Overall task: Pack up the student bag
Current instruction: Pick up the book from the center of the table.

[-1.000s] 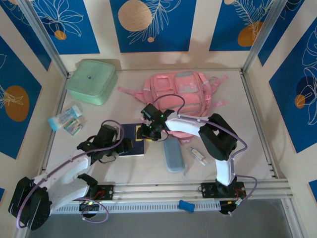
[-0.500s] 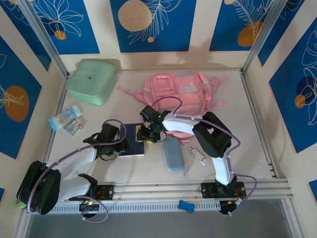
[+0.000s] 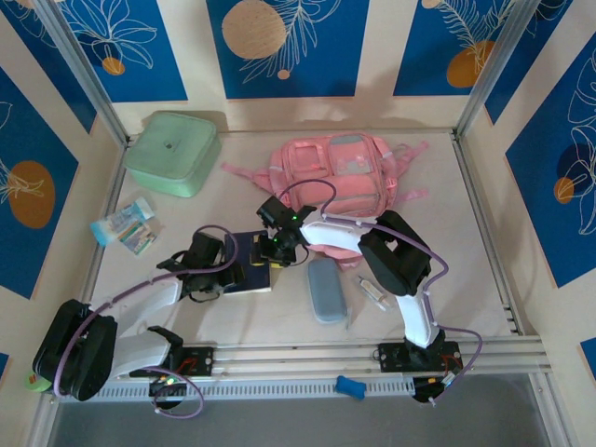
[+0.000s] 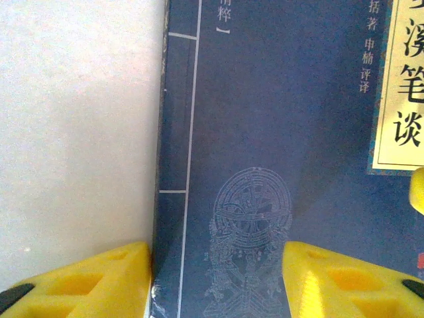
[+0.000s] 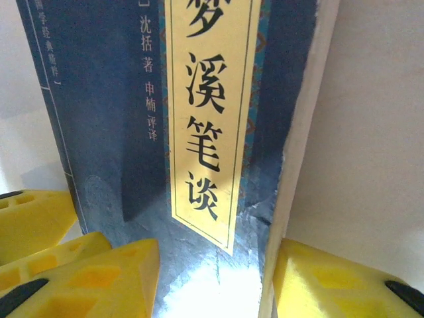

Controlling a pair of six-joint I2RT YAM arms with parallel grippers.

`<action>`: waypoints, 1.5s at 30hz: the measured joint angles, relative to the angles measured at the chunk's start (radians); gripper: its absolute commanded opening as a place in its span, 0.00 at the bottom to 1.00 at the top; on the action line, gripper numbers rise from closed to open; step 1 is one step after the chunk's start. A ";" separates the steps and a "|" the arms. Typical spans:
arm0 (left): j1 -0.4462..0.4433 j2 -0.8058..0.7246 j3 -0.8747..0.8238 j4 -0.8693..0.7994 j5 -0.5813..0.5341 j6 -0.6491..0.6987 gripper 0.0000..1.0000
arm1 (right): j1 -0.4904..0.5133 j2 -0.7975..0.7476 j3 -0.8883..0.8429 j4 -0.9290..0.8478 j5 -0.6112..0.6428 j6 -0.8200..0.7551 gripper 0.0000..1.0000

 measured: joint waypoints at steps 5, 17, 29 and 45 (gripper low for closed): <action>0.000 -0.007 -0.001 -0.015 -0.008 0.003 0.54 | 0.005 -0.023 0.000 -0.005 -0.008 0.000 0.44; 0.000 -0.011 -0.001 -0.025 -0.013 0.003 0.53 | 0.005 -0.106 -0.001 0.021 -0.068 0.026 0.35; 0.000 -0.011 -0.001 -0.025 -0.013 0.003 0.54 | 0.005 -0.101 -0.001 0.029 -0.074 0.029 0.28; 0.000 -0.032 -0.001 -0.037 0.002 0.002 0.54 | 0.004 -0.066 -0.021 0.055 -0.059 0.005 0.07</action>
